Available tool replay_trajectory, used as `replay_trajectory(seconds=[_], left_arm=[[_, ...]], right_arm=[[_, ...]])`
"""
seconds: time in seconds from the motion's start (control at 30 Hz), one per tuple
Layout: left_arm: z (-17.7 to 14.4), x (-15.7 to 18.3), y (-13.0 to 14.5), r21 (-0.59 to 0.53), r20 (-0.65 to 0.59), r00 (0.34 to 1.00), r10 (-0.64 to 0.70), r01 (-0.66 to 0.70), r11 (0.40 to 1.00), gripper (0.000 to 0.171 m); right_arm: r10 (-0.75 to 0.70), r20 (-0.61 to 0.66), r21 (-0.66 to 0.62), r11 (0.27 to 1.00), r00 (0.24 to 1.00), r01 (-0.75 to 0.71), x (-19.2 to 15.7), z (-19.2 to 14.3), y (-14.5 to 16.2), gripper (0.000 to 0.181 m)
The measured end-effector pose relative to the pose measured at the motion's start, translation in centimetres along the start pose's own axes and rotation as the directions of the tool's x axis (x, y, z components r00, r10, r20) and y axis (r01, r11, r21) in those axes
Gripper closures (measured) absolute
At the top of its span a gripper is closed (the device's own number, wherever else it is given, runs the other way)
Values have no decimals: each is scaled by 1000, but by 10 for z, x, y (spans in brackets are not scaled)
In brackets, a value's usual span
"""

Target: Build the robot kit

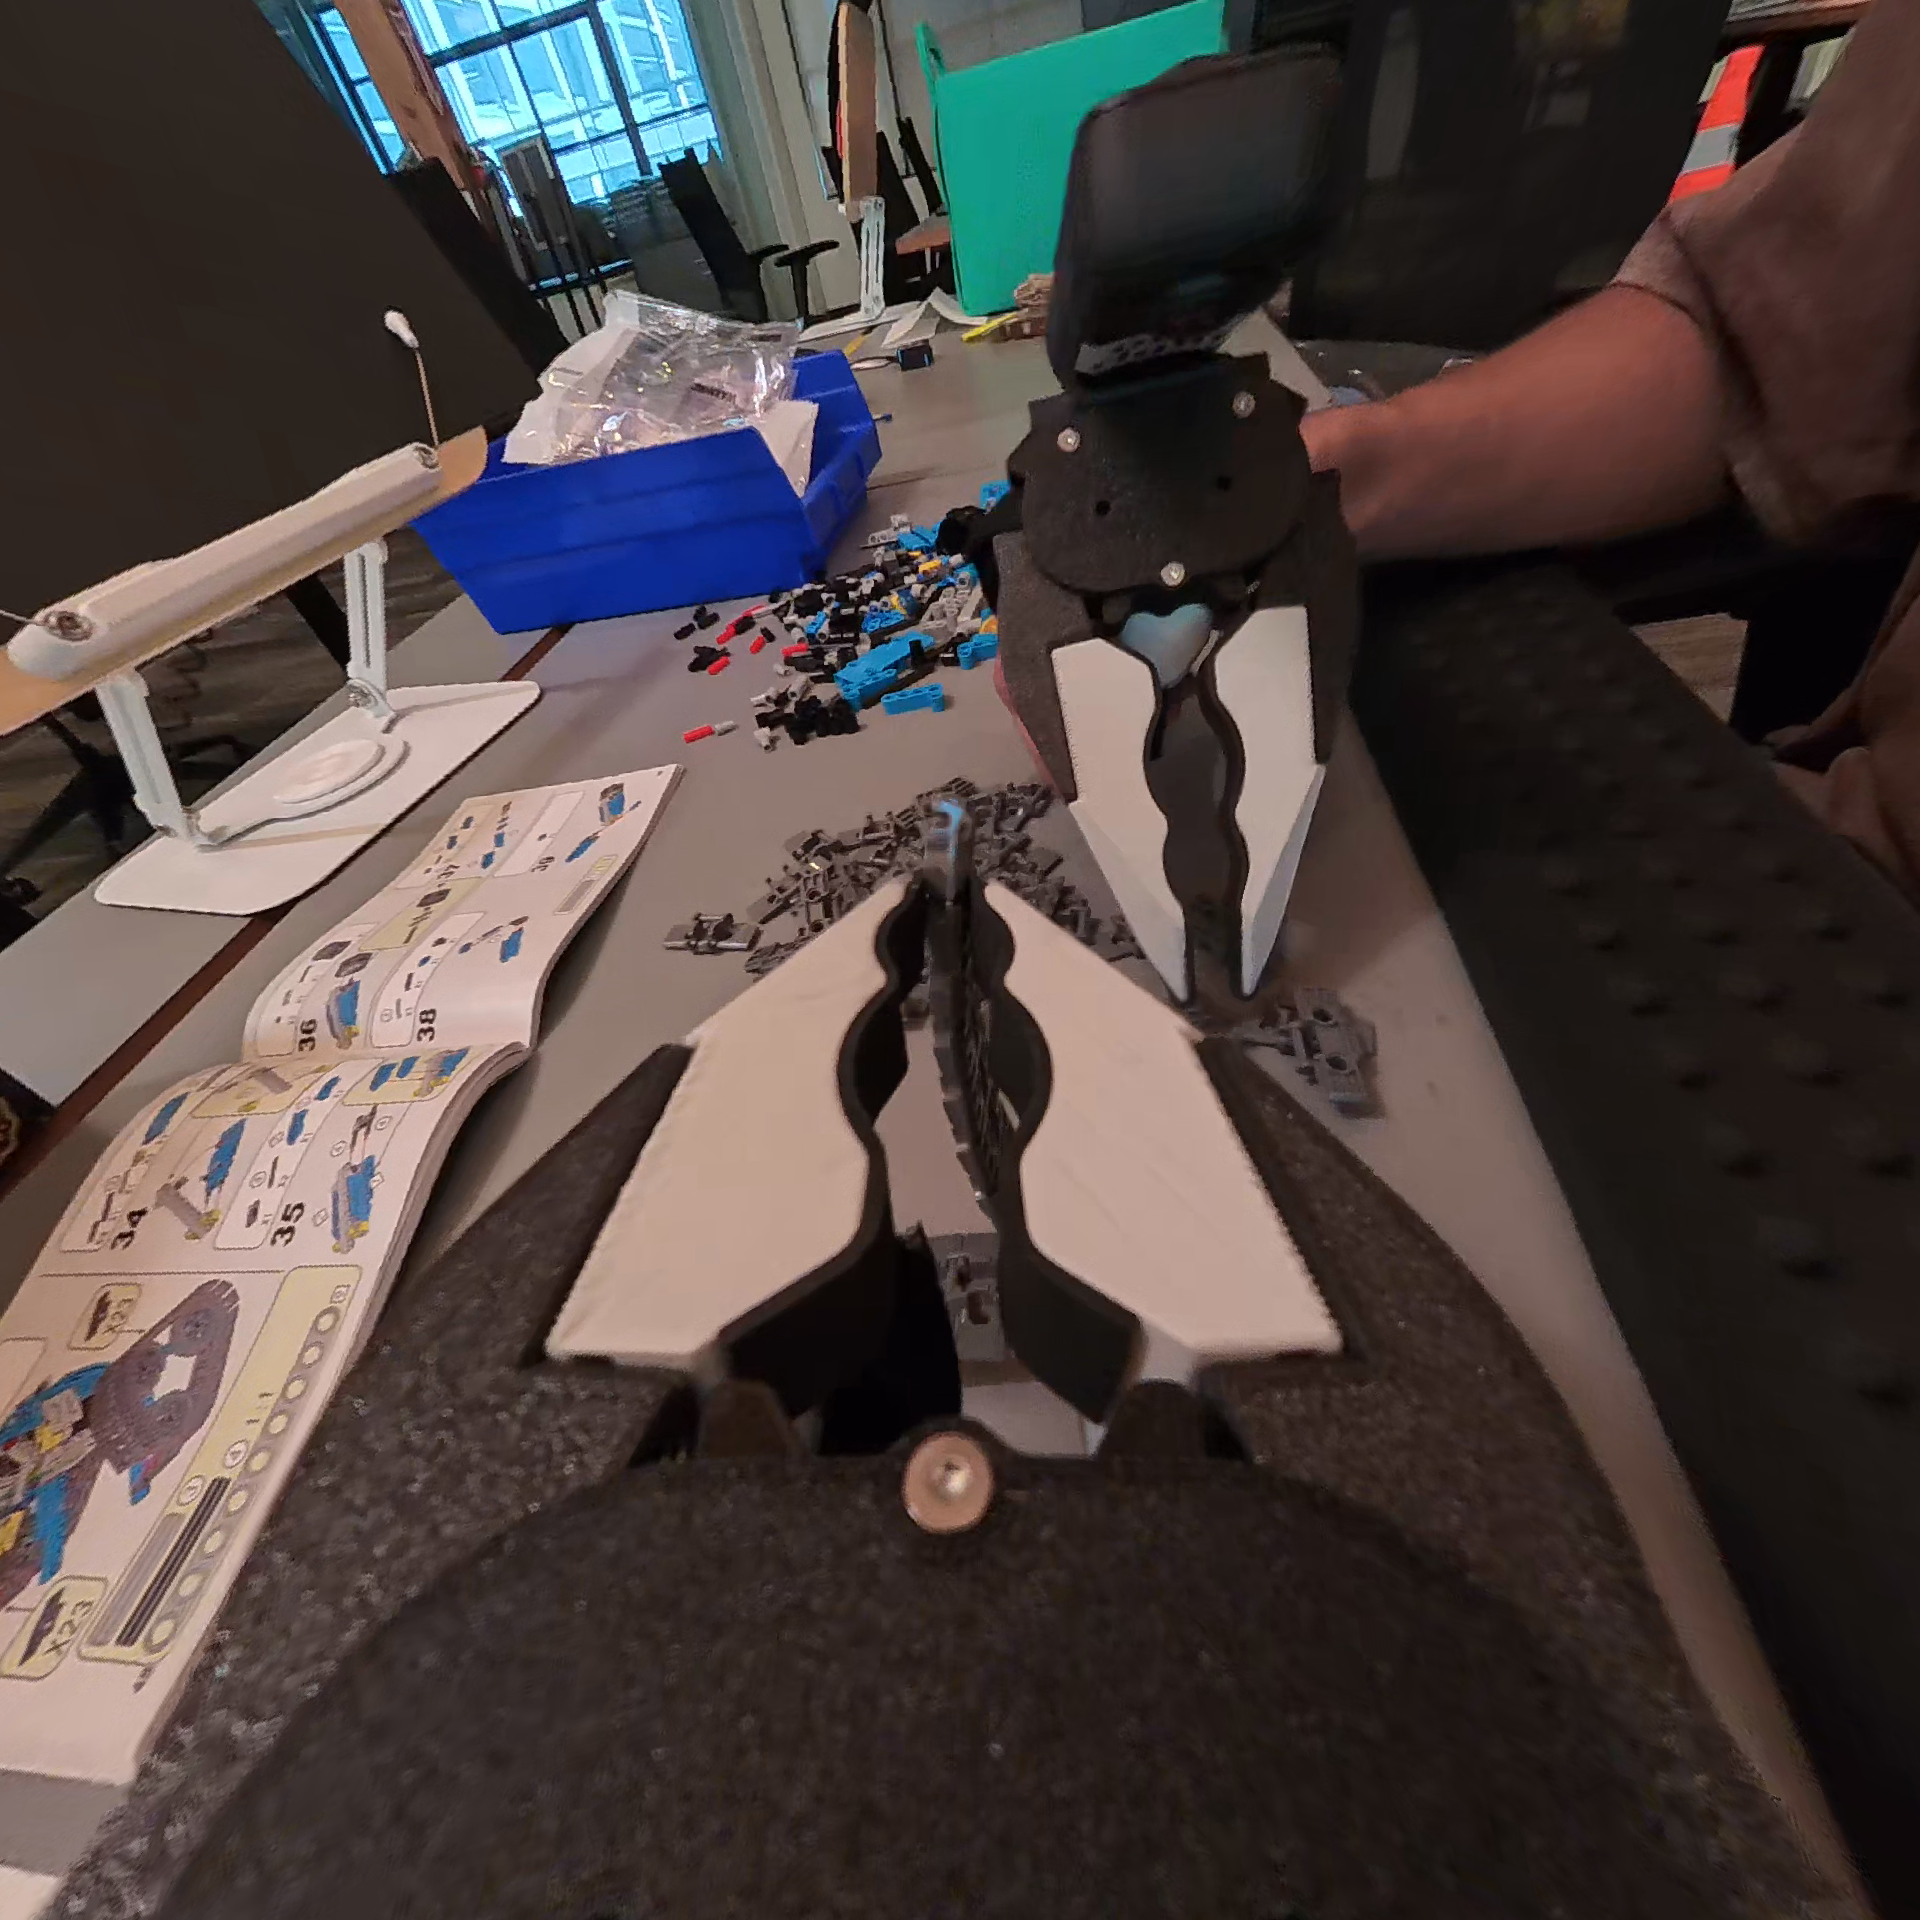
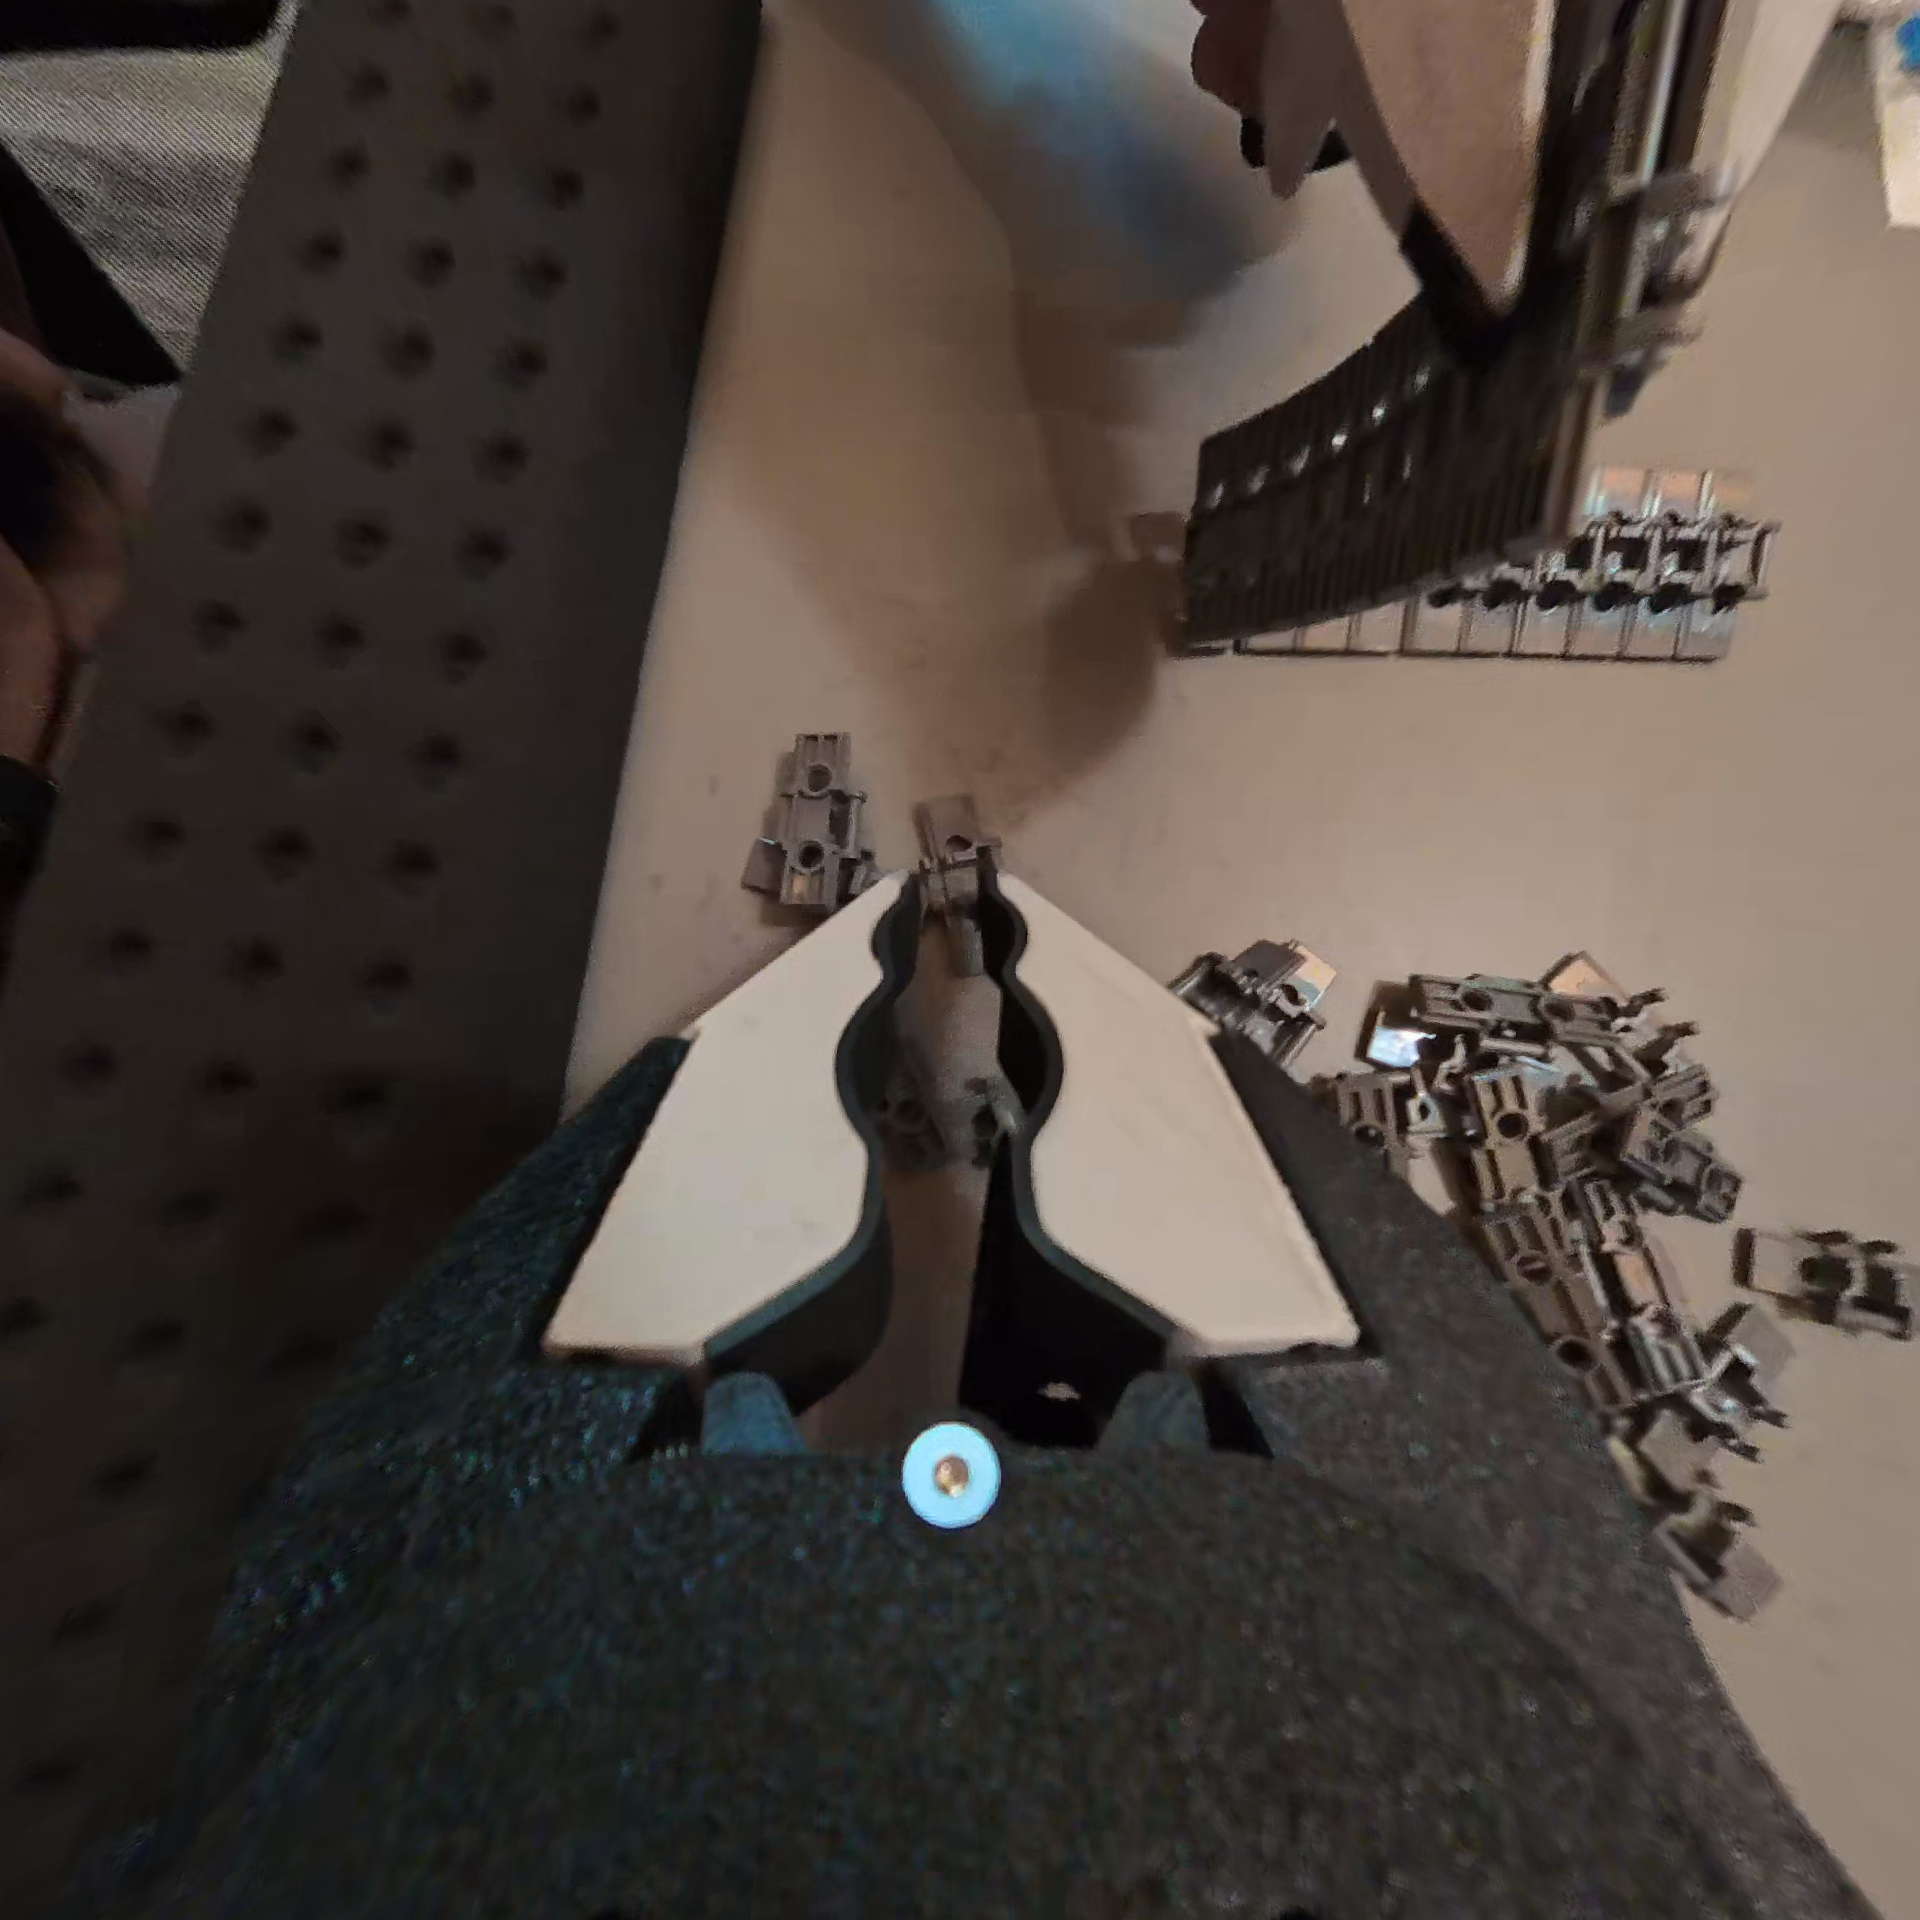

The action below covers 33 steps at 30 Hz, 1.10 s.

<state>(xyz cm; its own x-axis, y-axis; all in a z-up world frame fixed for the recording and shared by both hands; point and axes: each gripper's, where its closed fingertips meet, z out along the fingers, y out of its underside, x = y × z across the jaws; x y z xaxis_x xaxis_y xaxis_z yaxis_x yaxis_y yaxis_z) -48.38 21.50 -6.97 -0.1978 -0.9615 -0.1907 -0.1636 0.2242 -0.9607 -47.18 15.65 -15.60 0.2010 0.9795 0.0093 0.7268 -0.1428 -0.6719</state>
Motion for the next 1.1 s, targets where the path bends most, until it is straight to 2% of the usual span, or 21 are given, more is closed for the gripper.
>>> replay_trajectory(seconds=[0.13, 0.2, 0.33, 0.4, 0.47, 0.53, 0.6, 0.7, 0.8, 1.1], left_arm=[[0, 0, -4, 21, -8, 1000, -30, 30, 999, 165], [-1, 0, -6, 38, -19, 998, -60, 61, 997, 165], [-3, -5, -6, 47, -18, 995, -94, 95, 994, 165], [-3, -5, -6, 49, -15, 996, -91, 92, 995, 165], [-2, -3, -7, 46, -9, 999, -53, 53, 997, 165], [0, 2, -6, 30, -3, 1000, 1, -1, 1000, 165], [3, 7, -6, 12, 3, 999, 51, -51, 999, 165], [6, 11, -4, -9, 19, 993, 117, -117, 993, 165], [6, 13, -6, -14, 26, 989, 149, -148, 989, 165], [3, 13, -9, -14, 33, 983, 181, -181, 983, 165]], right_arm=[[-61, -42, -56, 997, 997, 59, 2, 11, 4, 169], [-58, -19, -58, 997, 998, 57, -2, 12, 4, 173], [-24, -63, -70, 997, 998, 20, 9, 7, 4, 173], [43, -36, 53, 998, 998, -41, 13, -11, -14, 173], [85, -25, 218, 973, 996, -78, 19, -45, -45, 173], [106, -102, 337, 939, 989, -66, 36, -78, -70, 173], [92, -174, 317, 948, 980, -32, 47, -89, -77, 173], [55, -207, 229, 973, 977, -6, 52, -79, -78, 173], [38, -176, 195, 981, 984, -3, 50, -67, -78, 173], [-15, -120, 178, 983, 993, 36, 48, -65, -84, 173]])
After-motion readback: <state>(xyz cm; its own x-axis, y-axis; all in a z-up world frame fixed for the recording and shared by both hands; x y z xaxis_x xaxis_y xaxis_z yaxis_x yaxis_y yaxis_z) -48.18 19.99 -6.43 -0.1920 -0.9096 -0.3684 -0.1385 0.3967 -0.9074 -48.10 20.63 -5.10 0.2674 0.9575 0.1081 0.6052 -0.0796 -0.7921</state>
